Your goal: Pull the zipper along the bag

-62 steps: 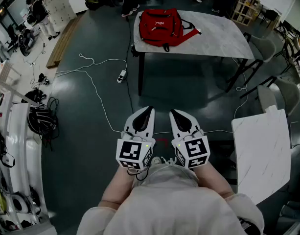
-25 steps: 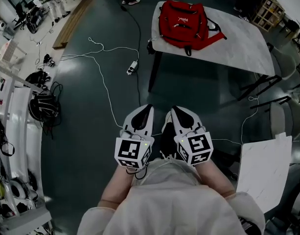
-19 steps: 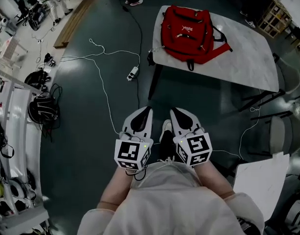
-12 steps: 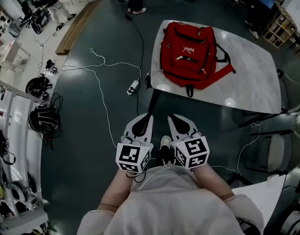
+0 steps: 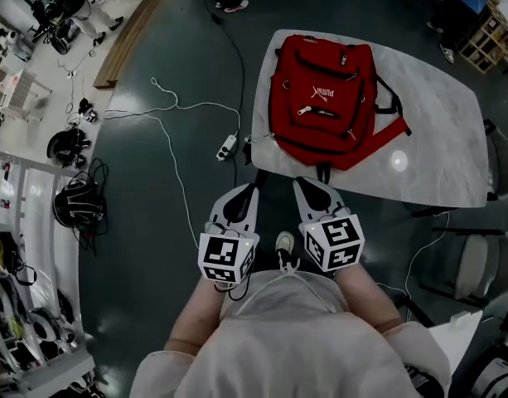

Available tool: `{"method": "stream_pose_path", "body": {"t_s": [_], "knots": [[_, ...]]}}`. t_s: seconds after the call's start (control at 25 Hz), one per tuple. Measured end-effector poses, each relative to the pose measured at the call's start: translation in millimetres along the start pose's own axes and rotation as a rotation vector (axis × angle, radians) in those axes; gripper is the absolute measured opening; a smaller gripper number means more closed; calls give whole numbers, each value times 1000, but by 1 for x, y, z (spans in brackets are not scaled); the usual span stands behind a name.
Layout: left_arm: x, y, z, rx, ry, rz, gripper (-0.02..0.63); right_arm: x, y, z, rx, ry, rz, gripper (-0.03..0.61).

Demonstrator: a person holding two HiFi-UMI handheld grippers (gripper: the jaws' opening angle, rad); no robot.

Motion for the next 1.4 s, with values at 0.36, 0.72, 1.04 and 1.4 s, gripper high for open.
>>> {"method": "stream_pose_path", "body": {"t_s": [0.36,0.72,1.04,1.4], "knots": [[42,-2,-74,69,89,-21,20,-36,4,-57,117,109,-36,28],[96,-5,-159,167,255,-53,20,-66,0,-120,185,257,-151,28],[126,32,-205,294,329,-59,20,-84,41,-159,320,327,-243,28],[126,97,-216,491,386,-61,21,-99,96,-184,481,310,-289,28]]}}
Point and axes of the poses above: the fingertips, and each gripper's own axes: z backward along the fingers, x to its left, y out of its underside, the point moved 9 cm from there along z, backward along the fingers, and after that the axes turned 2 degrees about -x, right-handed, at the moved point
